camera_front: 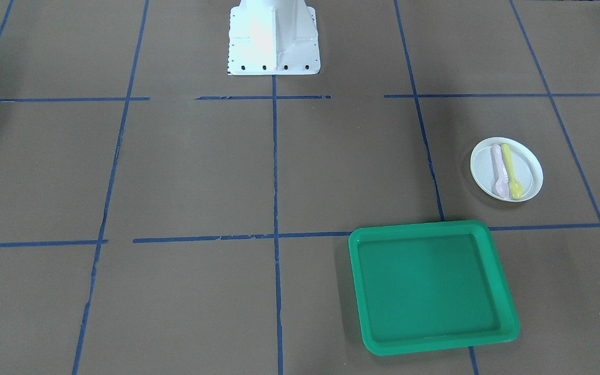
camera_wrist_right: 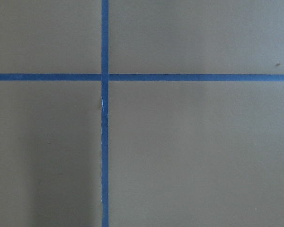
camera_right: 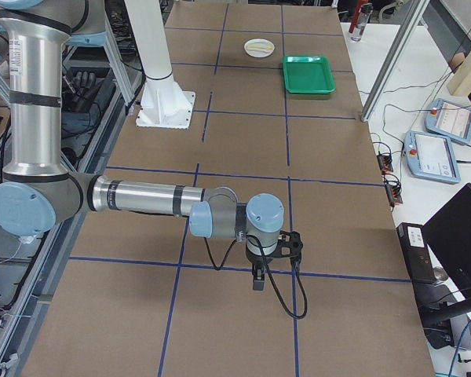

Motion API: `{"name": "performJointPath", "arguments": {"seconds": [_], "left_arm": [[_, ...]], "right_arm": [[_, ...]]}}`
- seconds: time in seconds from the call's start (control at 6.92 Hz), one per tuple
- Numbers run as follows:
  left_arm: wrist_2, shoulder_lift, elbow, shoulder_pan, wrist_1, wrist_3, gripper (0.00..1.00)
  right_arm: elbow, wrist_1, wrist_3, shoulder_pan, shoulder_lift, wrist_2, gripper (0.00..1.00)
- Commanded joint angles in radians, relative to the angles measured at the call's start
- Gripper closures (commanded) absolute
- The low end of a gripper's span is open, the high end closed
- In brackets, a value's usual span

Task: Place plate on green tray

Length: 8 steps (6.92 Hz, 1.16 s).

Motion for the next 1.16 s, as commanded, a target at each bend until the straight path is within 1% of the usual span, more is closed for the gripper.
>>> {"name": "performJointPath", "arguments": {"seconds": [0.0, 0.14, 0.43, 0.72, 1.01], "left_arm": [[0.019, 0.007, 0.100, 0.164, -0.274, -0.274, 0.00], [0.110, 0.015, 0.134, 0.219, -0.351, -0.343, 0.00], [0.136, 0.017, 0.145, 0.302, -0.370, -0.399, 0.00], [0.140, 0.015, 0.179, 0.310, -0.373, -0.385, 0.00], [0.140, 0.017, 0.188, 0.327, -0.372, -0.385, 0.00]], "right_arm": [[0.000, 0.000, 0.000, 0.000, 0.000, 0.000, 0.00], [0.000, 0.000, 0.000, 0.000, 0.000, 0.000, 0.00], [0.000, 0.000, 0.000, 0.000, 0.000, 0.000, 0.00], [0.000, 0.000, 0.000, 0.000, 0.000, 0.000, 0.00], [0.000, 0.000, 0.000, 0.000, 0.000, 0.000, 0.00]]}}
